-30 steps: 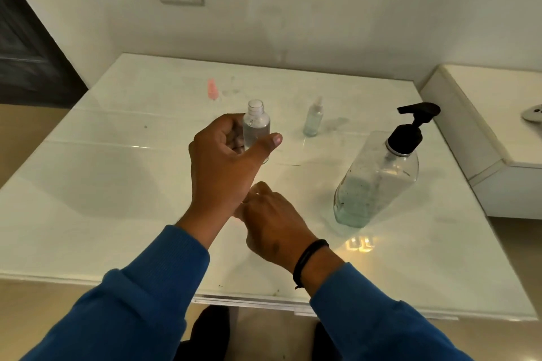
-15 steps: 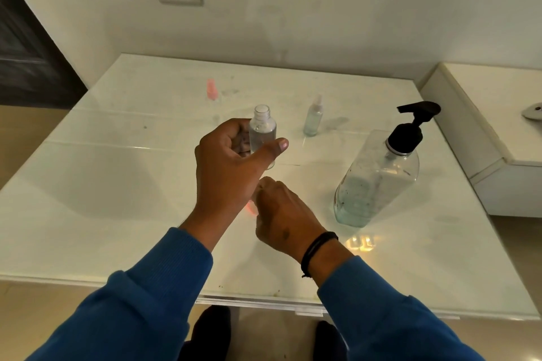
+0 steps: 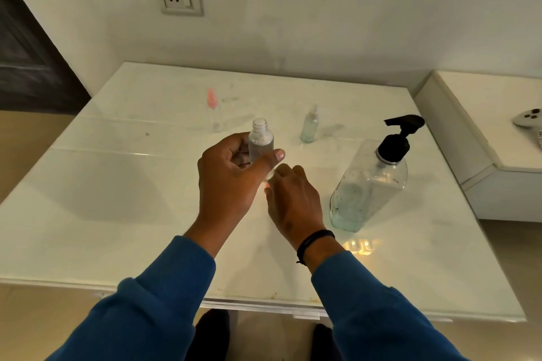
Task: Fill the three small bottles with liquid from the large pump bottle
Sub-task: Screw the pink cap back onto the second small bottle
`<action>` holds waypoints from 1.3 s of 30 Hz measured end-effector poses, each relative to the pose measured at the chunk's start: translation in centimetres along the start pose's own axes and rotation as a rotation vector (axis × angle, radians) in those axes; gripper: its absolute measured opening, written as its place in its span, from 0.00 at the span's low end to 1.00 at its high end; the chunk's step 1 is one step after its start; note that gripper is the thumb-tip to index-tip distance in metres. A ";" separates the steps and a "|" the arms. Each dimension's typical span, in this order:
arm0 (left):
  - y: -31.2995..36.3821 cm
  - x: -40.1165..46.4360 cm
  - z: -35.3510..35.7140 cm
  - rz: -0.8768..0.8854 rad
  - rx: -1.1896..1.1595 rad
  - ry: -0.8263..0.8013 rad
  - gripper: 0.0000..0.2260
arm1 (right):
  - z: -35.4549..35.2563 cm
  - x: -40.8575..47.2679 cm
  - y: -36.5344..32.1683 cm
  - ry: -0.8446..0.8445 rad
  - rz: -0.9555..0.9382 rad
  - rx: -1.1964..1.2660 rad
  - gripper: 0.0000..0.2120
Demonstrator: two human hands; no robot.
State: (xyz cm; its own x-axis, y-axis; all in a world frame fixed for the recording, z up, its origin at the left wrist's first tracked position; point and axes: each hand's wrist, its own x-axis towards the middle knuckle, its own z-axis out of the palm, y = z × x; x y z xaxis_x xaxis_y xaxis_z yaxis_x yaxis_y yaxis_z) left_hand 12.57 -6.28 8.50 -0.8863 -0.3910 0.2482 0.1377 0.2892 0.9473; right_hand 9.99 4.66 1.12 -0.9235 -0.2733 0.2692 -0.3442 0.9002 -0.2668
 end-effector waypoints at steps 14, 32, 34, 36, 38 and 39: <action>7.4 -1.7 -4.2 0.089 -0.013 0.031 0.11 | -9.3 -0.5 -3.5 0.234 0.226 0.516 0.19; 27.7 1.2 -9.9 0.426 0.017 0.028 0.13 | -37.3 4.6 -10.4 0.554 -0.076 0.608 0.15; 29.9 1.6 -10.3 0.447 0.038 0.024 0.15 | -39.9 5.0 -11.2 0.562 -0.097 0.606 0.15; 31.8 2.2 -10.9 0.451 0.037 0.012 0.17 | -42.2 5.3 -12.0 0.583 -0.113 0.604 0.15; 33.9 2.7 -11.7 0.459 0.033 0.008 0.17 | -44.7 5.3 -12.7 0.623 -0.132 0.598 0.15; 34.7 3.0 -11.9 0.463 0.032 0.012 0.16 | -45.7 5.3 -12.9 0.637 -0.144 0.584 0.15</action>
State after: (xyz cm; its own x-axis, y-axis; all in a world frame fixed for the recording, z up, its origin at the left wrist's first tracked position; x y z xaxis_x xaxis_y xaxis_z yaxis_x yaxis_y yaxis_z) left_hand 19.97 -7.85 44.48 -0.7294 -0.2244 0.6462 0.5039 0.4626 0.7295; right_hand 17.30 7.05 48.30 -0.6544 0.0275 0.7557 -0.6427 0.5063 -0.5750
